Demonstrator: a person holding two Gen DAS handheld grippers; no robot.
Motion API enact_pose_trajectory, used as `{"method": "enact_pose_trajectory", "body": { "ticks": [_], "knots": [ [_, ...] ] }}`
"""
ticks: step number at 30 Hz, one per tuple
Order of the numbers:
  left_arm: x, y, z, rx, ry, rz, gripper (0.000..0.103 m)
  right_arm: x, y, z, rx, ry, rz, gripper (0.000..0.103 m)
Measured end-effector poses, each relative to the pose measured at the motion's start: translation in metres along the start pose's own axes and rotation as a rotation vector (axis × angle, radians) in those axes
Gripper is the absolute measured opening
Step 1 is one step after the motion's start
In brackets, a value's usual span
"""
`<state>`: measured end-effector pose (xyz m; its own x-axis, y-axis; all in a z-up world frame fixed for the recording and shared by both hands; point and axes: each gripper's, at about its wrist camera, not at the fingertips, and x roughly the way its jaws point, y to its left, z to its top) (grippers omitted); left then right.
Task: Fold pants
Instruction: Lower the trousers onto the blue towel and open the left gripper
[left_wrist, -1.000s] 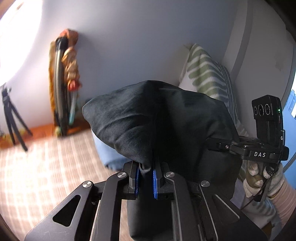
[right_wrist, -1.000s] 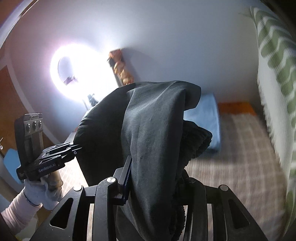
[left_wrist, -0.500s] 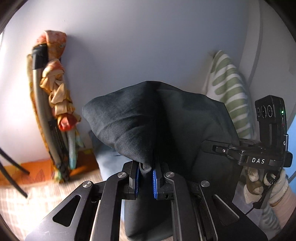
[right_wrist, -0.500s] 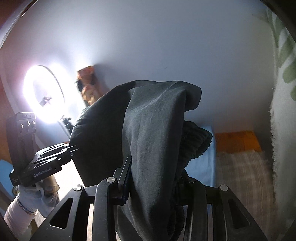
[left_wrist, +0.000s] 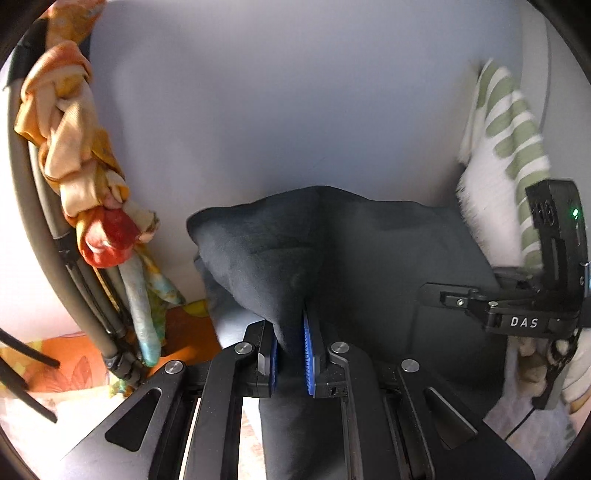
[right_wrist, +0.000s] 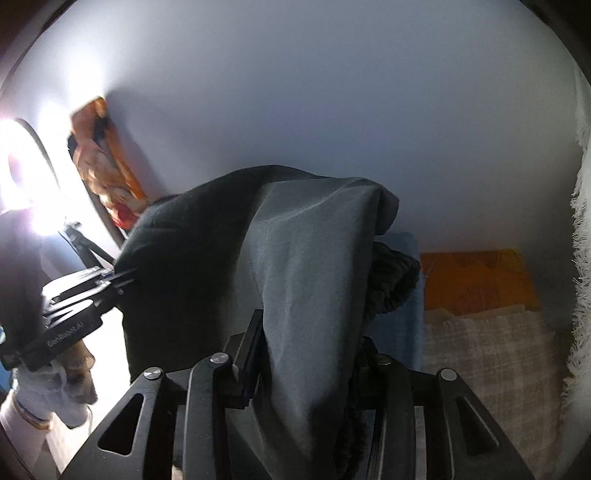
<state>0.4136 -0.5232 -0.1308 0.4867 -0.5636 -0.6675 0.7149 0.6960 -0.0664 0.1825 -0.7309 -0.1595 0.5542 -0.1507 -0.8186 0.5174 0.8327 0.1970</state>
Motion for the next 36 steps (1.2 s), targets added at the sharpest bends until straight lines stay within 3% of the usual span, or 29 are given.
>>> {"method": "enact_pose_trajectory", "body": {
  "ticks": [3,6,9,15,22,30,36],
  "knots": [
    [0.001,-0.008,0.000,0.034,0.003,0.060,0.018,0.005,-0.003,0.000,-0.004,0.026,-0.105,0.056],
    [-0.006,-0.013,-0.004,0.038,-0.004,0.050,0.041,-0.004,-0.004,-0.002,0.001,-0.004,-0.137,0.068],
    [-0.017,-0.017,-0.009,0.041,-0.006,0.037,0.044,-0.019,0.002,-0.005,-0.002,-0.041,-0.166,0.078],
    [-0.042,-0.014,-0.019,0.029,-0.004,0.003,0.047,-0.053,0.013,-0.013,0.004,-0.088,-0.178,0.081],
    [-0.086,-0.024,-0.032,0.016,-0.031,-0.019,0.062,-0.086,0.035,-0.031,-0.019,-0.121,-0.196,0.085],
    [-0.146,-0.034,-0.064,-0.006,-0.055,-0.039,0.064,-0.152,0.075,-0.073,-0.034,-0.178,-0.190,0.087],
    [-0.190,-0.044,-0.090,-0.009,-0.090,-0.031,0.074,-0.188,0.102,-0.108,-0.043,-0.192,-0.176,0.091]
  ]
}}
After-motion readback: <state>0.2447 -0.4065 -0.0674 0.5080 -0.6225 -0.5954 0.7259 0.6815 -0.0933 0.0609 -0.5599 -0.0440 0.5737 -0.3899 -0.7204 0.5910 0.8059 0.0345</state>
